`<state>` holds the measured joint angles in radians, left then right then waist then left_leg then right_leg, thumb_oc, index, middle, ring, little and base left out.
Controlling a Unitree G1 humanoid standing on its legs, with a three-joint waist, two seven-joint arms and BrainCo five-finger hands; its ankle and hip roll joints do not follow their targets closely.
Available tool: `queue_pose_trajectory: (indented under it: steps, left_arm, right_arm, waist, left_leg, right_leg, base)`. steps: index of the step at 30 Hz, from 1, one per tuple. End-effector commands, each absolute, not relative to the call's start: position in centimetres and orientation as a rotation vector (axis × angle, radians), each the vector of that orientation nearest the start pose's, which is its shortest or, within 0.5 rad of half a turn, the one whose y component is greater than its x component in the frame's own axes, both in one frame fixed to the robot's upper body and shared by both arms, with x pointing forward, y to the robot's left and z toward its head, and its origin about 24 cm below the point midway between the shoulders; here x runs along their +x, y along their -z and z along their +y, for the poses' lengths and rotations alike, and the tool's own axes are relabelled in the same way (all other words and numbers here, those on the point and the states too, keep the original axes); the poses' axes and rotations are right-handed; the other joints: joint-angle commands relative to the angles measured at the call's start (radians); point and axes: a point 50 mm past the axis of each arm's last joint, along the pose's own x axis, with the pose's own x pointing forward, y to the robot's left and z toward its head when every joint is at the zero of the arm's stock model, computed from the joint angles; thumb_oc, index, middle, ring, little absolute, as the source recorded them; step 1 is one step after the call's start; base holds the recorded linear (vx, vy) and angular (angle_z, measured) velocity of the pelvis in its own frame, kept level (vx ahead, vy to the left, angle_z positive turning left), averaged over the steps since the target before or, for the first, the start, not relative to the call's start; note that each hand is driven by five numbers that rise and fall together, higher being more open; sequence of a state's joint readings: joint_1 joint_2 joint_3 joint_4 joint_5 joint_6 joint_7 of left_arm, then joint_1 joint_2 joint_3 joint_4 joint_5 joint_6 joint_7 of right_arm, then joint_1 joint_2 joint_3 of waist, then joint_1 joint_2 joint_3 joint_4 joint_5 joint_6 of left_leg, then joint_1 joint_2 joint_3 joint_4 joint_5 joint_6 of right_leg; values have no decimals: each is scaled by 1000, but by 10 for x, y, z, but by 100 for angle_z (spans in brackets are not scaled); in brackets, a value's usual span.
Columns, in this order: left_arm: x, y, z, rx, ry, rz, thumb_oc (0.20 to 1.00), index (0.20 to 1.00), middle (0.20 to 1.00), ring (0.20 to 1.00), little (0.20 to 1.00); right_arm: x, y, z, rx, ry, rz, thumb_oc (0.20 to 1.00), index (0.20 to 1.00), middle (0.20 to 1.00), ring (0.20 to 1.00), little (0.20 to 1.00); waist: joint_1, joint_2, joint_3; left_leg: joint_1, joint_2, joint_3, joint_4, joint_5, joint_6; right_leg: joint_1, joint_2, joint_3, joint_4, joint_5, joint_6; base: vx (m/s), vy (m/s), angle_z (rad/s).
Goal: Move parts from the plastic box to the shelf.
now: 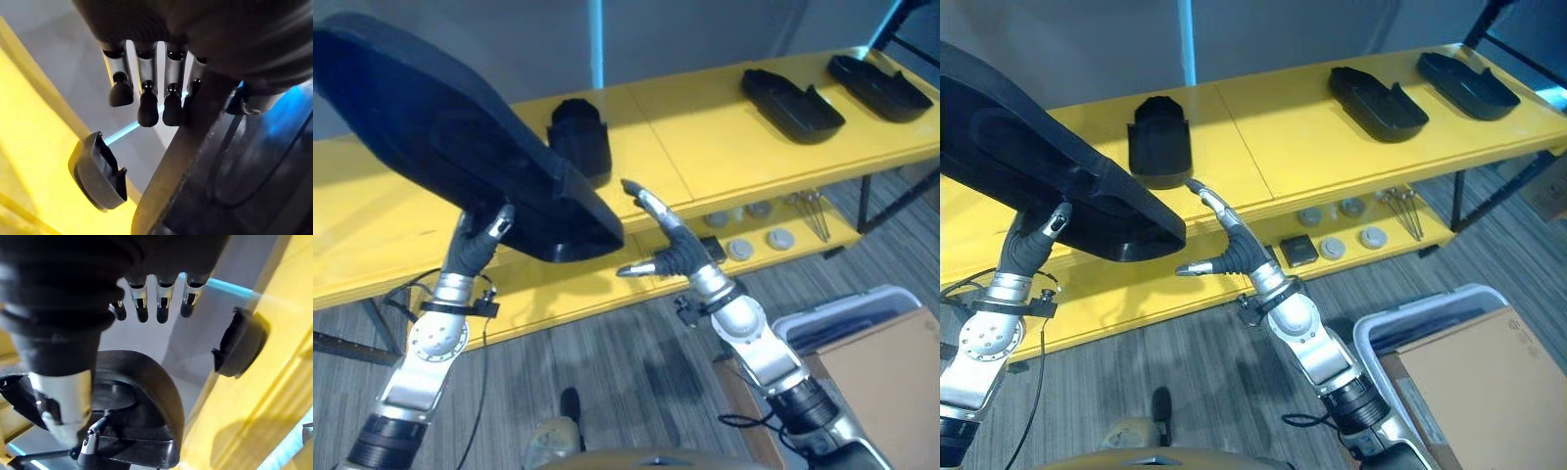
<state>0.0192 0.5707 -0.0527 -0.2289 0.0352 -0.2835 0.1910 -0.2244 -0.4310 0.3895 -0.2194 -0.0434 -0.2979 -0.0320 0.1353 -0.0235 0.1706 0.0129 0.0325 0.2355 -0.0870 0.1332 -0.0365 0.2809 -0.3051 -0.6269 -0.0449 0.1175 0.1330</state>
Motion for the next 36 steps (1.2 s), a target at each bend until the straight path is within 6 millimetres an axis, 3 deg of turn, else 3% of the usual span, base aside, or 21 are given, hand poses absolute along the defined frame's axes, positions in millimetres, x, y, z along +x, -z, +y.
queue_pose_trajectory:
  steps: [1,2,4,6,9,10,11,12,13,16,19,20,22,23,25,26,27,29,30,33,36]
  left_arm:
    - [232,-170,198,586,37,-736,200,200,200,200,200]
    - [233,-174,198,624,39,-750,200,200,200,200,200]
    - [236,-174,197,655,42,-753,200,200,200,200,200]
    - [239,-174,197,688,45,-753,200,200,200,200,200]
    - [243,-172,197,701,49,-740,200,200,200,200,200]
    - [245,-170,196,698,56,-733,200,200,200,200,200]
    - [245,-170,196,697,56,-733,200,200,200,200,200]
    - [246,-168,194,690,60,-723,200,200,200,200,200]
    - [246,-167,192,684,71,-721,200,200,200,200,200]
    - [241,-165,195,677,58,-712,200,200,200,200,200]
    - [231,-161,203,626,7,-694,200,200,200,200,200]
    - [229,-156,200,560,12,-675,200,200,200,200,200]
    - [229,-154,198,557,30,-669,200,200,200,200,200]
    - [229,-154,198,557,30,-669,200,200,200,200,200]
    - [230,-155,198,570,41,-666,200,200,200,200,200]
    - [233,-157,200,591,39,-672,200,200,200,200,200]
    - [235,-160,200,607,35,-680,200,200,200,200,200]
    - [237,-160,199,612,35,-681,200,200,200,200,200]
    - [237,-160,201,604,13,-678,200,200,200,200,200]
    - [238,-163,196,611,24,-695,200,200,200,200,200]
    - [243,-167,189,612,72,-711,200,200,200,200,200]
  right_arm:
    - [244,-153,-100,-349,-471,-710,1000,1000,1000,1000,1000]
    - [241,-157,-102,-350,-454,-731,1000,1000,1000,1000,1000]
    - [240,-156,-107,-347,-430,-726,1000,1000,1000,1000,1000]
    - [238,-155,-113,-331,-409,-720,1000,1000,1000,1000,1000]
    - [232,-152,-124,-312,-384,-699,1000,1000,1000,1000,1000]
    - [231,-150,-127,-312,-377,-687,1000,1000,1000,1000,1000]
    - [231,-150,-127,-312,-377,-686,1000,1000,1000,1000,1000]
    - [230,-147,-131,-311,-370,-673,1000,1000,1000,1000,1000]
    - [228,-145,-133,-292,-370,-659,1000,1000,1000,1000,1000]
    - [229,-145,-132,-276,-393,-653,1000,1000,1000,1000,1000]
    - [231,-146,-126,-245,-444,-648,1000,1000,1000,1000,1000]
    - [231,-147,-131,-258,-448,-644,1000,1000,1000,1000,1000]
    - [232,-148,-135,-271,-433,-642,1000,1000,1000,1000,1000]
    - [232,-148,-135,-271,-433,-642,1000,1000,1000,1000,1000]
    - [230,-149,-141,-264,-398,-645,1000,1000,1000,1000,1000]
    - [228,-147,-148,-259,-360,-637,1000,1000,1000,1000,1000]
    - [228,-147,-150,-261,-342,-633,1000,1000,1000,1000,1000]
    - [230,-146,-151,-261,-325,-631,1000,1000,1000,1000,1000]
    - [233,-148,-150,-242,-297,-647,1000,1000,1000,1000,1000]
    - [238,-155,-147,-229,-276,-687,1000,1000,1000,1000,1000]
    - [240,-155,-144,-252,-268,-683,1000,1000,1000,1000,1000]
  waist:
    - [-9,-1,-95]
    - [-21,6,-83]
    - [-65,17,-59]
    - [-78,37,-46]
    - [-125,46,-30]
    - [-138,40,-26]
    - [-138,40,-27]
    - [-149,33,-21]
    - [-148,19,-20]
    - [-144,17,-27]
    - [-128,30,-8]
    - [-122,39,16]
    - [-133,47,17]
    - [-133,48,17]
    - [-143,46,15]
    - [-152,46,6]
    - [-154,51,1]
    - [-154,59,-9]
    - [-149,76,-20]
    - [-152,105,-30]
    - [-157,95,-57]
  left_leg:
    - [-27,-5,-71,68,-188,20]
    - [-7,-39,-104,54,-202,46]
    - [20,-59,-146,36,-203,66]
    - [22,-51,-155,21,-178,73]
    - [26,-50,-217,11,-164,72]
    - [28,-61,-238,11,-164,73]
    - [27,-60,-238,11,-164,73]
    - [36,-74,-263,11,-170,74]
    - [33,-97,-293,21,-172,72]
    - [31,-106,-303,39,-182,71]
    - [-27,-129,-286,206,-242,46]
    - [-117,-108,-226,348,-248,-21]
    - [-135,-60,-185,374,-251,-36]
    - [-136,-60,-185,376,-252,-36]
    - [-127,22,-143,340,-236,-42]
    - [-119,100,-151,266,-179,-61]
    - [-122,145,-167,218,-144,-72]
    - [-110,176,-193,142,-102,-83]
    - [-109,223,-255,56,-59,-108]
    - [-100,234,-288,21,-32,-129]
    - [-71,175,-266,18,-66,-117]
  right_leg:
    - [-55,-82,-22,145,-136,49]
    - [-77,-114,3,241,-103,47]
    - [-157,-81,158,343,-119,28]
    - [-224,6,278,355,-188,0]
    - [-326,192,458,362,-301,-20]
    - [-339,242,508,335,-304,-22]
    - [-340,243,507,333,-302,-22]
    - [-355,279,553,315,-299,-29]
    - [-318,293,566,237,-279,-55]
    - [-283,289,560,161,-242,-57]
    - [-240,273,582,60,-200,-55]
    - [-167,245,554,-13,-209,-65]
    - [-144,238,530,-39,-208,-63]
    - [-143,239,530,-39,-208,-63]
    - [-135,215,512,-42,-207,-57]
    - [-135,193,492,-42,-212,-48]
    - [-136,185,490,-42,-223,-38]
    - [-134,189,489,-42,-235,-38]
    - [-123,181,506,-41,-263,-28]
    - [-95,166,510,-36,-270,-8]
    - [-93,91,517,-12,-237,28]
  base:
    - [232,405,87]
    - [157,276,89]
    - [121,258,69]
    - [70,127,77]
    - [119,20,37]
    - [87,-10,58]
    - [98,-19,88]
    - [109,-64,99]
    - [115,-129,87]
    - [65,-118,76]
    - [48,-53,-5]
    - [17,10,-18]
    - [26,36,56]
    - [42,78,97]
    - [86,156,56]
    - [132,265,34]
    - [152,272,40]
    - [145,195,37]
    - [208,299,9]
    - [210,378,-19]
    - [305,469,-35]
